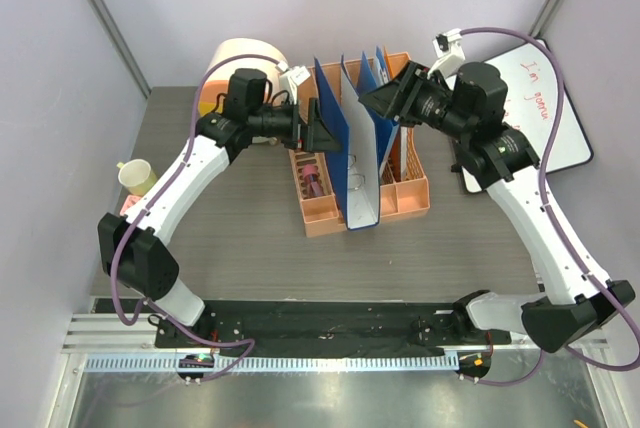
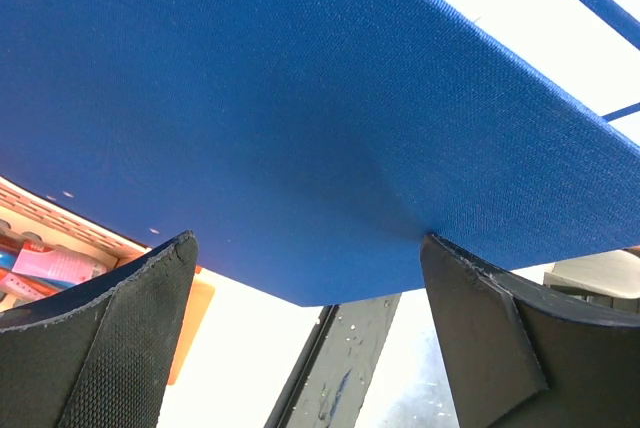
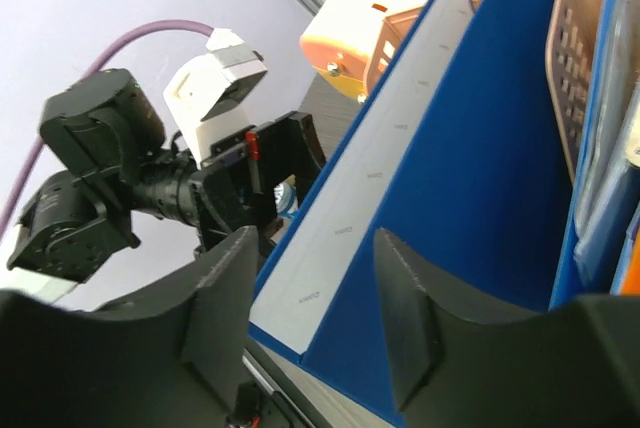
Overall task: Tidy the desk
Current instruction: Place the folder in the storage box.
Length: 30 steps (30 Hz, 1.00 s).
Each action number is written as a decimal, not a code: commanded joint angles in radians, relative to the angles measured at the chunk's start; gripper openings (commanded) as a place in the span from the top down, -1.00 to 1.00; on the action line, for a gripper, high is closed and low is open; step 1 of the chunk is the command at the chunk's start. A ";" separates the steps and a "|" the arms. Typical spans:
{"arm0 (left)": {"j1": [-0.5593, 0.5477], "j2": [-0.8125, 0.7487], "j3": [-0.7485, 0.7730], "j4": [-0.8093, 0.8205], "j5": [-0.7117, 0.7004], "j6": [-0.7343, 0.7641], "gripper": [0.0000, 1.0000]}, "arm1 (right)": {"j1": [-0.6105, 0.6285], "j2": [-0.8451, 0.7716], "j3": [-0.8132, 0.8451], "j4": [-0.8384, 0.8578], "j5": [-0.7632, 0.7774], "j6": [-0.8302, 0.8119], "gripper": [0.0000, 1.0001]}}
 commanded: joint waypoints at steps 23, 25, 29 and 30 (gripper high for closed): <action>0.005 0.003 0.169 -0.167 -0.014 0.065 -0.85 | 0.004 -0.940 -0.931 -0.160 0.250 0.110 -0.97; 0.020 0.008 0.225 -0.237 -0.021 0.081 -0.86 | 0.005 -0.939 -0.979 -0.134 0.282 0.151 -0.89; 0.049 0.009 0.328 -0.311 -0.016 0.116 -0.86 | 0.007 -0.954 -1.179 0.046 0.258 0.299 -0.24; 0.057 -0.001 0.326 -0.316 -0.016 0.124 -0.87 | 0.005 -0.944 -1.203 0.111 0.239 0.310 -0.16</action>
